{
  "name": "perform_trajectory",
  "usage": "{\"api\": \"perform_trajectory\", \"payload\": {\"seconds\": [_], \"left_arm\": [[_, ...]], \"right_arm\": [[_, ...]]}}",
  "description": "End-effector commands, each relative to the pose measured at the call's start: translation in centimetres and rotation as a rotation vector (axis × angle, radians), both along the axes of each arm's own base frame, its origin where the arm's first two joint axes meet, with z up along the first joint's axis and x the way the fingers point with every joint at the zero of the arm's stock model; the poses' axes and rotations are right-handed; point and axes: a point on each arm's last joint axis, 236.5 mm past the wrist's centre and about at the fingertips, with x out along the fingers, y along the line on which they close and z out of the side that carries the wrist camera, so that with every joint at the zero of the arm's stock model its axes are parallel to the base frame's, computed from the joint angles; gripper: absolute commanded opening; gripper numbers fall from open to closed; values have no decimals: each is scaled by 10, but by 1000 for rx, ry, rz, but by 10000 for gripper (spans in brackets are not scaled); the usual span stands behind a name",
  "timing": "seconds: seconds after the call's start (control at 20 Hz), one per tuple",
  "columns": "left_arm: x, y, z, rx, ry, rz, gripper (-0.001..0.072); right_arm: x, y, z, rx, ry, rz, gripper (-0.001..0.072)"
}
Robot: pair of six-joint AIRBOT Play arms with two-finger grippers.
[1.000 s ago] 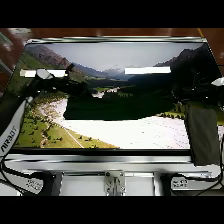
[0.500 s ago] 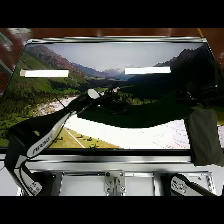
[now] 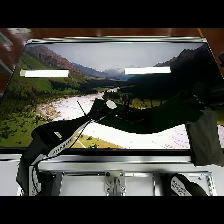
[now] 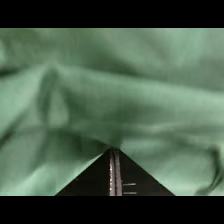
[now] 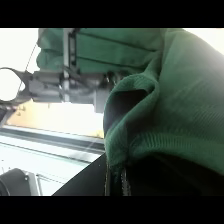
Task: Fold the shirts.
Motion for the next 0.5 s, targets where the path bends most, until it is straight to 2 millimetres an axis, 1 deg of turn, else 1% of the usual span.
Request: {"api": "perform_trajectory", "payload": {"seconds": [0.0, 0.05, 0.1, 0.2, 0.25, 0.3, 0.35, 0.4, 0.45], "left_arm": [[35, 19, 17, -5, -65, 44, 35], [55, 39, 30, 15, -105, 66, 36], [75, 64, 48, 40, -152, 90, 36], [110, 119, 88, 97, -260, 133, 36], [127, 153, 115, 128, -325, 166, 36], [141, 189, 145, 156, -390, 208, 36], [150, 222, 175, 175, -447, 254, 36], [155, 255, 211, 183, -510, 304, 36], [155, 284, 243, 181, -563, 354, 37]], "right_arm": [[7, 10, 3, -5, -34, 7, 66], [14, 19, 2, -1, -51, 21, 67], [22, 30, 1, 6, -68, 36, 67], [39, 63, -4, 17, -105, 94, 67], [47, 83, -9, 24, -121, 126, 67], [56, 107, -16, 33, -136, 160, 66], [63, 134, -25, 45, -147, 196, 67], [70, 160, -36, 57, -154, 224, 66], [77, 186, -48, 74, -158, 246, 67]]}}
